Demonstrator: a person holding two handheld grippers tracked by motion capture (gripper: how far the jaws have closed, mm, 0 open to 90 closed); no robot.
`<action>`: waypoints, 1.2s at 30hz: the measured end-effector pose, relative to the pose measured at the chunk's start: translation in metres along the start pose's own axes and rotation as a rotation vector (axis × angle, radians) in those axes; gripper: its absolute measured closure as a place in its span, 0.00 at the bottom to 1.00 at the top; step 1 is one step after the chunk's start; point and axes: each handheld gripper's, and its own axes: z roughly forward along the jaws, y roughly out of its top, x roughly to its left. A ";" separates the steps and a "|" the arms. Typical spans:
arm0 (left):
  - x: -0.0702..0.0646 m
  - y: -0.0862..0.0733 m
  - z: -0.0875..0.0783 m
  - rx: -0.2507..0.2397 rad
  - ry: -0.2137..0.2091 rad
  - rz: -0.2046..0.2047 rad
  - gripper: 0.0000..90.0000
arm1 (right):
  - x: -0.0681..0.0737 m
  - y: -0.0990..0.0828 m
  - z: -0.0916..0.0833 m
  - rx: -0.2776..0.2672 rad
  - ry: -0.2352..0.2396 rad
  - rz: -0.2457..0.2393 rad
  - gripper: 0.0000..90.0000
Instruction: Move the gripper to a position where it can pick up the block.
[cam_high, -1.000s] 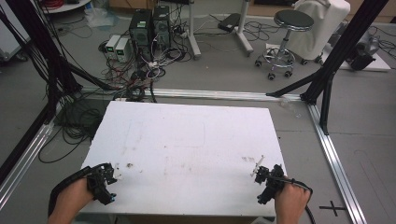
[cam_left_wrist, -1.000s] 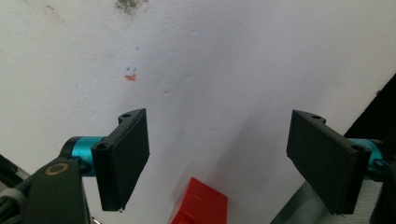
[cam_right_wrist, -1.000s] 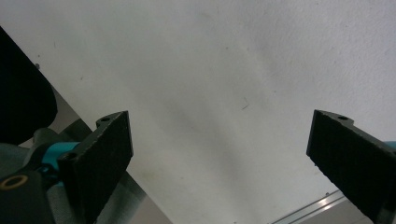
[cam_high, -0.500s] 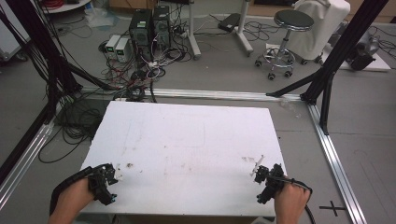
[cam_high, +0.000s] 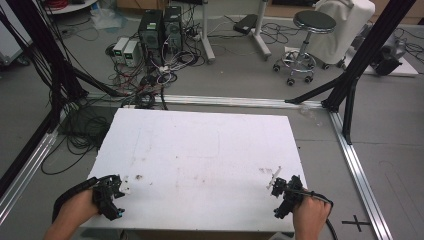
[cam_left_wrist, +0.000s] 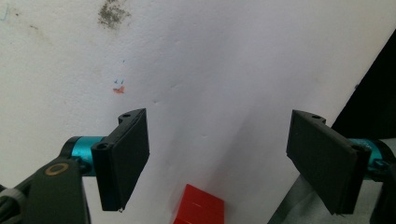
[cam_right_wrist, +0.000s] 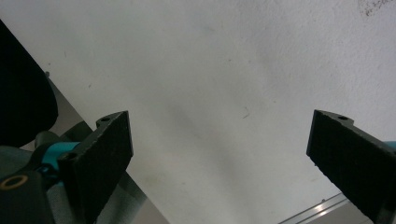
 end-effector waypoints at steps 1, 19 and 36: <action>0.000 0.000 0.000 0.000 0.000 0.000 0.24 | 0.000 0.000 0.000 0.000 0.000 0.000 0.07; 0.016 0.002 -0.006 0.034 -0.032 0.157 0.24 | 0.000 -0.001 -0.001 -0.013 0.008 0.010 0.07; 0.024 -0.003 -0.023 0.025 -0.067 0.302 0.24 | -0.001 -0.003 -0.001 -0.018 0.009 0.009 0.07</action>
